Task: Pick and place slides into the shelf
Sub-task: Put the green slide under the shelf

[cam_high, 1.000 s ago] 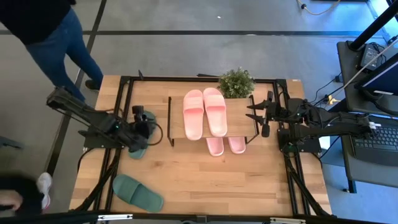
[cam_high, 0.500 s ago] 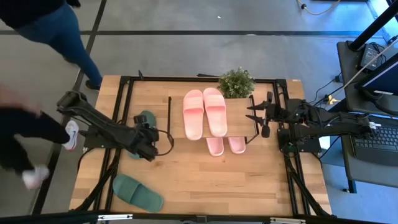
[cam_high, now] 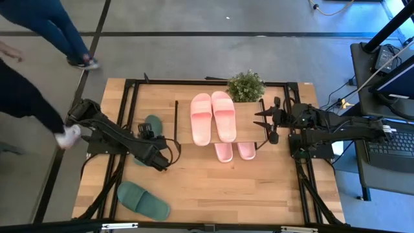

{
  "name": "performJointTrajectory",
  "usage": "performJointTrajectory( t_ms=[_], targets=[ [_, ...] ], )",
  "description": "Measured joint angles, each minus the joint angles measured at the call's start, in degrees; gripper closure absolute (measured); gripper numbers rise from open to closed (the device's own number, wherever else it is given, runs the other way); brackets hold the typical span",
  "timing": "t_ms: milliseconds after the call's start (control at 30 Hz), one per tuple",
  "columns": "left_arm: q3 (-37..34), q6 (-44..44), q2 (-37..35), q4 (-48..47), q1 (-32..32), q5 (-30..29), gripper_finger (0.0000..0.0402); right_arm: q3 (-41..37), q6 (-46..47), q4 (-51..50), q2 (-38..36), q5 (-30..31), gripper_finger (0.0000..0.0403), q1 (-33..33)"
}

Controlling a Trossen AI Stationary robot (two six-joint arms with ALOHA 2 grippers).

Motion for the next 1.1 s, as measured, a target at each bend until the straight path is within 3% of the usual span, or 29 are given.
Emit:
performJointTrajectory(
  t_ms=[367,767,1100],
  targets=[
    [-4.9,0.0,1.8,2.7,0.0,1.2,0.0261,0.0,-0.1,0.5,1.4,0.0,0.0246,0.0],
    [-9.7,-2.6,1.8,4.1,0.3,-8.3,0.0261,0.0,-0.4,2.0,1.3,0.0,0.0246,0.0],
    [-14.0,-2.6,1.8,8.5,3.9,-7.2,0.0264,0.0,-0.4,2.2,1.3,0.0,0.0246,0.0]
  ],
)
